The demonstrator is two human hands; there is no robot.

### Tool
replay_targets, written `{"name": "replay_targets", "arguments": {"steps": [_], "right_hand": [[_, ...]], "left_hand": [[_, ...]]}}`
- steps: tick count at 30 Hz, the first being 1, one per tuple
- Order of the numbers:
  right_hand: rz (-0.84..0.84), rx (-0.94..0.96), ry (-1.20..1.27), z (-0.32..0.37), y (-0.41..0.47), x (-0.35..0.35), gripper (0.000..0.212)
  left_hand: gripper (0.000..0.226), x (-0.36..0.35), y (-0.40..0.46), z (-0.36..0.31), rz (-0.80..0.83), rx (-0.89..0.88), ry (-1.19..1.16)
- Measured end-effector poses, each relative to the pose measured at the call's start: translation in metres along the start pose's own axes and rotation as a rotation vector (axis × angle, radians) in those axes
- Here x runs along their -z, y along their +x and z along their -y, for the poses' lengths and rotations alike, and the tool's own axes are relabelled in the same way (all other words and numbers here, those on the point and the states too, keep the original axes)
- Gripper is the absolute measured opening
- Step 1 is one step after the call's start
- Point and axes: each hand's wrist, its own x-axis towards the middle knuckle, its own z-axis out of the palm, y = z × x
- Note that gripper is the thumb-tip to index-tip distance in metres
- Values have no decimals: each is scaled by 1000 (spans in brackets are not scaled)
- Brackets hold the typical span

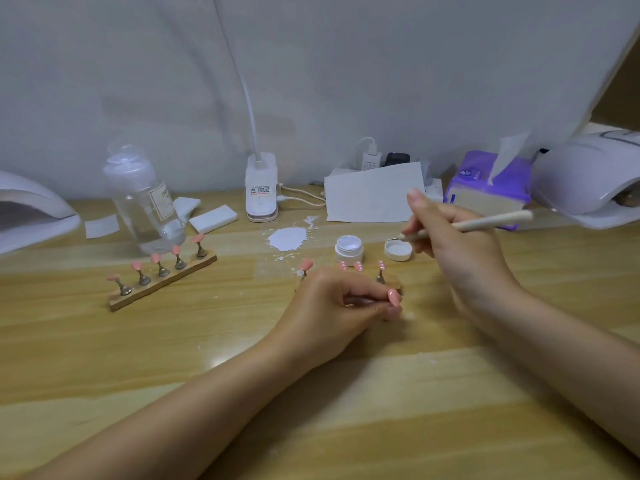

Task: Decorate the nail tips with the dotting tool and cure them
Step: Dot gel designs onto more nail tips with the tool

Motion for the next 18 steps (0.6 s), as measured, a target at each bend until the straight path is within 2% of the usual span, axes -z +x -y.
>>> {"name": "replay_targets", "arguments": {"steps": [4, 6, 11, 18], "right_hand": [[134, 56, -221, 0, 23, -13, 33], [182, 58, -307, -4, 33, -22, 36], [166, 110, -504, -15, 49, -37, 45], [194, 198, -640, -19, 53, -45, 39]], "left_hand": [[8, 0, 1, -2, -10, 6, -3], [10, 1, 1, -2, -8, 19, -25], [8, 1, 1, -2, -18, 8, -14], [10, 0, 1, 3, 2, 15, -57]]}}
